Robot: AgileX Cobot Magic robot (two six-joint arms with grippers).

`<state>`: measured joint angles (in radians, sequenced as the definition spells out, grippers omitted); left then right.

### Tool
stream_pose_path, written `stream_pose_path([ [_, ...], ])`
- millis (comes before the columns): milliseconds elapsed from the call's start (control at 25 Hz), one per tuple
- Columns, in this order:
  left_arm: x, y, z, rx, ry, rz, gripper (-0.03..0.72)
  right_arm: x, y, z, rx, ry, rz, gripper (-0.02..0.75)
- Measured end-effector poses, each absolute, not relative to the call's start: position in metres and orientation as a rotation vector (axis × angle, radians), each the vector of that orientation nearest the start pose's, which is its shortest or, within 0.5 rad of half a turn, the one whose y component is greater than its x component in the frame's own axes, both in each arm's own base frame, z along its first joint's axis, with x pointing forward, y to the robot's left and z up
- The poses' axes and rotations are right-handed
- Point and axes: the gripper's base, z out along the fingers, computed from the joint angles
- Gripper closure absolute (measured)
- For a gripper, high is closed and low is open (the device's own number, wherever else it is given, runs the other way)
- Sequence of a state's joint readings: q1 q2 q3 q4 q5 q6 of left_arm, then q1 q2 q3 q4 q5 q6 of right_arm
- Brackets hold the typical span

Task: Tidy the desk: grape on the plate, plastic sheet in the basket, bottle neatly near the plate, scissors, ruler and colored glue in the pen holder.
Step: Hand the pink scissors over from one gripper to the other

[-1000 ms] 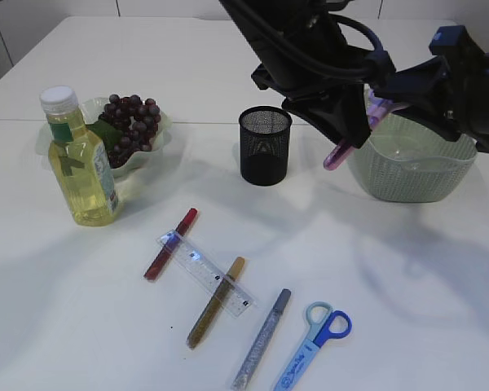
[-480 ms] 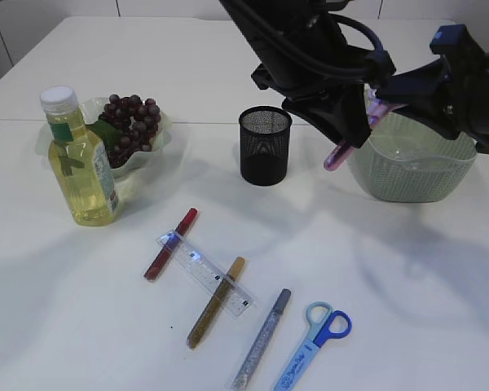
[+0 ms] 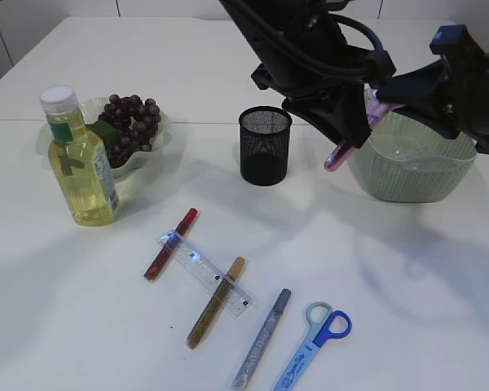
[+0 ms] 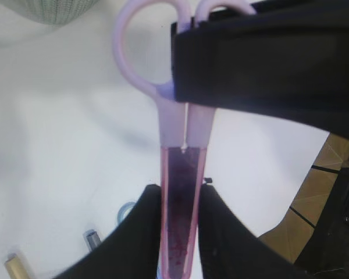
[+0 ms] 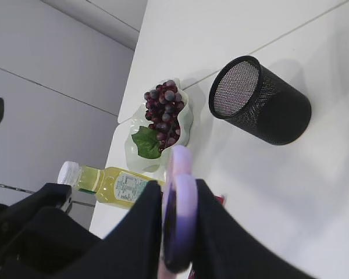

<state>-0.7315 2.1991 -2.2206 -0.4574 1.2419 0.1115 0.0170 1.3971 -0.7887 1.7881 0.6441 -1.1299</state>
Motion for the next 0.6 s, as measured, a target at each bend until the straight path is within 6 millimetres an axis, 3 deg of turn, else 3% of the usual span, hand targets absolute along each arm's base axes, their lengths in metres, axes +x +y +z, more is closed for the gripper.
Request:
stream_pose_path([
  [600, 0.3328, -0.3503, 0.3043, 1.062, 2.547, -0.816, 0.548, 0.2856, 0.0583, 0.2761, 0.254, 1.998, 1.078, 0.602],
])
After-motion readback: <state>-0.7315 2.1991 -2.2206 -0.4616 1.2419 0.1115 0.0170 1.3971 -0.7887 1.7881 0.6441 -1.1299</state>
